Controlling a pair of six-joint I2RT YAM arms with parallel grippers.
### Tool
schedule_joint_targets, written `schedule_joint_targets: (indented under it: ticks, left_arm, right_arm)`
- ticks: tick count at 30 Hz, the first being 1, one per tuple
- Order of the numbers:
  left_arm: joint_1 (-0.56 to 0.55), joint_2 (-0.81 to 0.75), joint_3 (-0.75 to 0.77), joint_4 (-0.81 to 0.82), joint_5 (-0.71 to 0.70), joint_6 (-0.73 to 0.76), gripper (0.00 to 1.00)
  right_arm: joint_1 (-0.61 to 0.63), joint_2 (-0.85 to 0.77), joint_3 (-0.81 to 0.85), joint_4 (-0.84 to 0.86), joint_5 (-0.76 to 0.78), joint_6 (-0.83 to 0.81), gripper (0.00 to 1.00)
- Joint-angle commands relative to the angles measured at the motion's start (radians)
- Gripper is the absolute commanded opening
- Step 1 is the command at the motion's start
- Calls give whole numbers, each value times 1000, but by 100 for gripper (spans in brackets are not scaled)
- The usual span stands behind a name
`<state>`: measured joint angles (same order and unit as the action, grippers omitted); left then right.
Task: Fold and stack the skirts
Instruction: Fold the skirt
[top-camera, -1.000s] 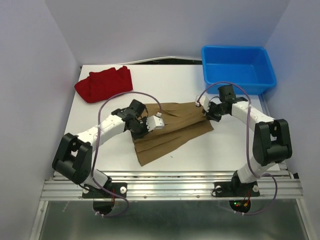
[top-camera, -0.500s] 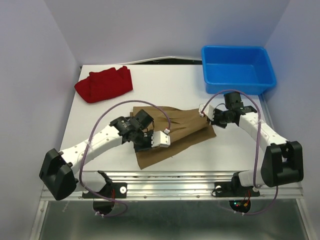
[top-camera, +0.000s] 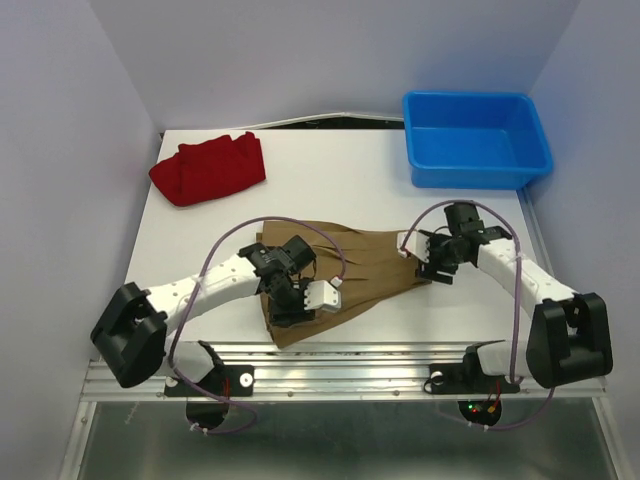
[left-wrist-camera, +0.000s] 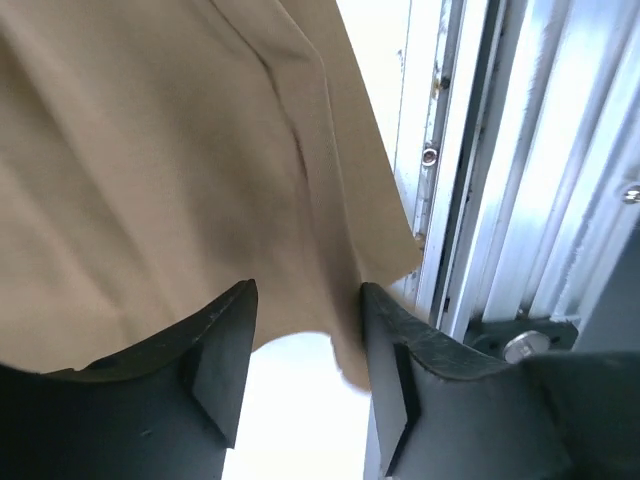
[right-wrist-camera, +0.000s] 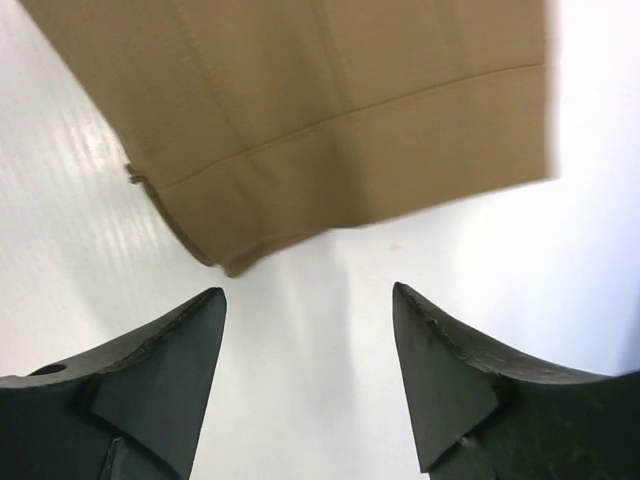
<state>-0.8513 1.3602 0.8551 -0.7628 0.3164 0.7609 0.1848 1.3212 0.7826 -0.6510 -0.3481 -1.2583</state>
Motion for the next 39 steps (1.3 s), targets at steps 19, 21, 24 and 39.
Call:
schedule_joint_targets:
  ticks: [19,21,24,39]
  left_arm:
    - [340,206,183,117,67,-192,40]
    - [347,286,191,138,46,-204,39]
    - [377,385,237,171,-3,-198,35]
    - [468,887,1221,48,-99,-140,47]
  right_arm:
    - [58,527,617,-29,-105,329,54]
    - [58,539,541,-4,-48,300,52]
    - [58,526,422,14,30,257,47]
    - [320,110,141,-220,-198,508,57]
